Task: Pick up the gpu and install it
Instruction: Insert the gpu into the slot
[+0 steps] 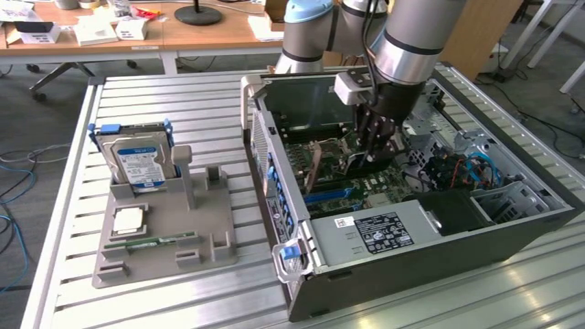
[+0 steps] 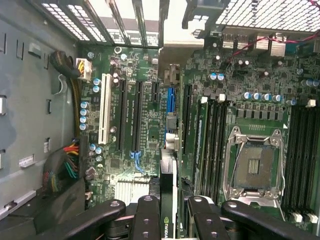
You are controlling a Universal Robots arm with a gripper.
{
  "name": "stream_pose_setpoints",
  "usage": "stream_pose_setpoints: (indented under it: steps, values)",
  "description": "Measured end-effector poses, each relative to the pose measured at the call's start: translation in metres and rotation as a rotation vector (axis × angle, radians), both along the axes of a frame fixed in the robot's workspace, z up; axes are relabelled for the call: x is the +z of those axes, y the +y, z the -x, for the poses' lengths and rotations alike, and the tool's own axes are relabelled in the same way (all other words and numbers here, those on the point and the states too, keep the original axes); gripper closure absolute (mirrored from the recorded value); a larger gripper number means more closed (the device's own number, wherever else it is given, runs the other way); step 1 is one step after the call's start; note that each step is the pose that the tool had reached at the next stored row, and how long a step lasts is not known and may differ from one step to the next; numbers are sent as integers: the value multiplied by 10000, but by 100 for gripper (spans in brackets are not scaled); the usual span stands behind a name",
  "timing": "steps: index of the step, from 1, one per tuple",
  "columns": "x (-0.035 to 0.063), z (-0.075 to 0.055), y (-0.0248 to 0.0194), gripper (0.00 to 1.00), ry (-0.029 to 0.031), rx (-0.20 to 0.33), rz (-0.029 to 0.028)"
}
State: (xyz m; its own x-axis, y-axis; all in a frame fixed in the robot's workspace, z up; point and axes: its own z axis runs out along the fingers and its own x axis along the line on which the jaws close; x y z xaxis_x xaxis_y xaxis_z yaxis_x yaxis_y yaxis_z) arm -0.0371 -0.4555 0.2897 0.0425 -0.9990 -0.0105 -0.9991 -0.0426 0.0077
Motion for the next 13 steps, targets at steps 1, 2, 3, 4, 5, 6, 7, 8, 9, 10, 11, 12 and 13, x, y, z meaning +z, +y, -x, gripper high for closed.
stream_pose_setpoints:
  steps: [1, 2, 3, 4, 5, 6, 7, 8, 9, 10, 11, 12, 13]
  values:
    - [0, 8, 0, 74, 1, 0, 0]
    - [-1, 15, 0, 74, 1, 0, 0]
    - [-1, 20, 0, 74, 1, 0, 0]
    - [-1, 24, 0, 74, 1, 1, 0]
    - [-2, 29, 0, 74, 1, 1, 1]
    - [-3, 36, -1, 74, 0, 1, 1]
    - [-5, 42, -1, 74, 1, 1, 0]
    - [-5, 47, -1, 74, 1, 0, 2]
    - [-6, 50, -1, 74, 1, 0, 1]
    - [-6, 50, 0, 74, 1, 1, 1]
    - [-6, 50, 0, 74, 1, 2, 1]
    - [-7, 50, 0, 74, 0, 2, 1]
    - [-7, 51, 0, 74, 1, 1, 1]
